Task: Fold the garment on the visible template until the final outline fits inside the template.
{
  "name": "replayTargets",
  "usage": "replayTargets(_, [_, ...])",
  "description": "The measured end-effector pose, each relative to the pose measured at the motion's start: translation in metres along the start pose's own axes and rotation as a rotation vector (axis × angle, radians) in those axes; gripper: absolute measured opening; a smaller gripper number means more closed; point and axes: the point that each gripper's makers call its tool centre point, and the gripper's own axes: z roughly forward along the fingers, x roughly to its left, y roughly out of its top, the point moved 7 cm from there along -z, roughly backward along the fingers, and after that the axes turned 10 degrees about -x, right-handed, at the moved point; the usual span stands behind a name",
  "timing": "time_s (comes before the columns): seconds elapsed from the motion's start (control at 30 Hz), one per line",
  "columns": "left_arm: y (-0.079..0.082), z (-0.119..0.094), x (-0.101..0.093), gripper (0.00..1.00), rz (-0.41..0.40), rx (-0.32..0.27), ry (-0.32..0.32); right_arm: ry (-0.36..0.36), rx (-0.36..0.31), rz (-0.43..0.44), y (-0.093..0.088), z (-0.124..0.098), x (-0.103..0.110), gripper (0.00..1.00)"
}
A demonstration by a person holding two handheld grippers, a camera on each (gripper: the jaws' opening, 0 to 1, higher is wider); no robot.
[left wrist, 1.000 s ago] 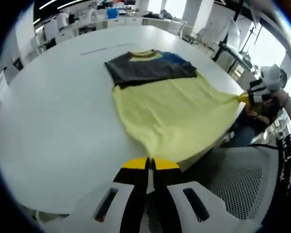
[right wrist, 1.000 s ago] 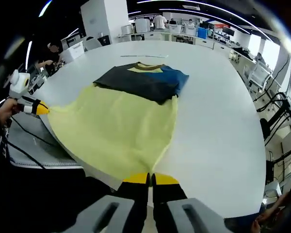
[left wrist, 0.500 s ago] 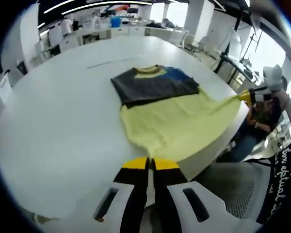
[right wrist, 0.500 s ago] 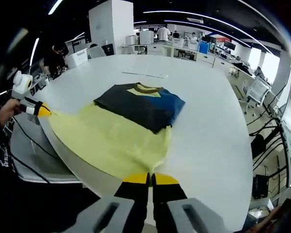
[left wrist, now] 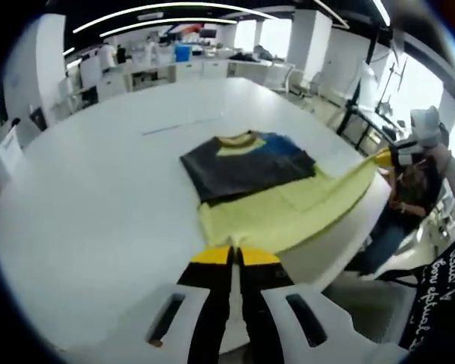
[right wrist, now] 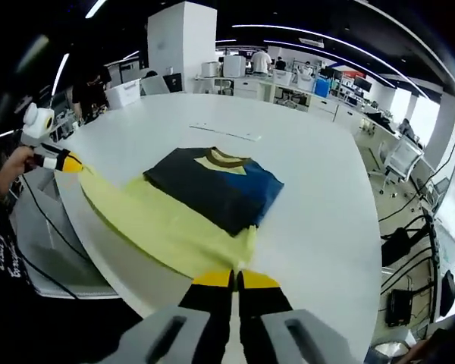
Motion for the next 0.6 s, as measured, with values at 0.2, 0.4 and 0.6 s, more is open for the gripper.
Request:
replayTargets(0.2, [0.017, 0.005, 0.006, 0.0, -0.002, -0.043, 0.015, -0.003, -0.04, -0.024, 0.022, 0.005, -0.009, 0.0])
replayTargets(0.4, [0.035, 0.013, 0.013, 0.0, -0.003, -0.081, 0.029, -0.008, -0.06, -0.053, 0.038, 0.013, -0.017, 0.0])
replayTargets(0.6, [0.049, 0.021, 0.02, 0.0, -0.002, -0.105, 0.043, -0.007, -0.082, -0.074, 0.052, 0.023, -0.023, 0.0])
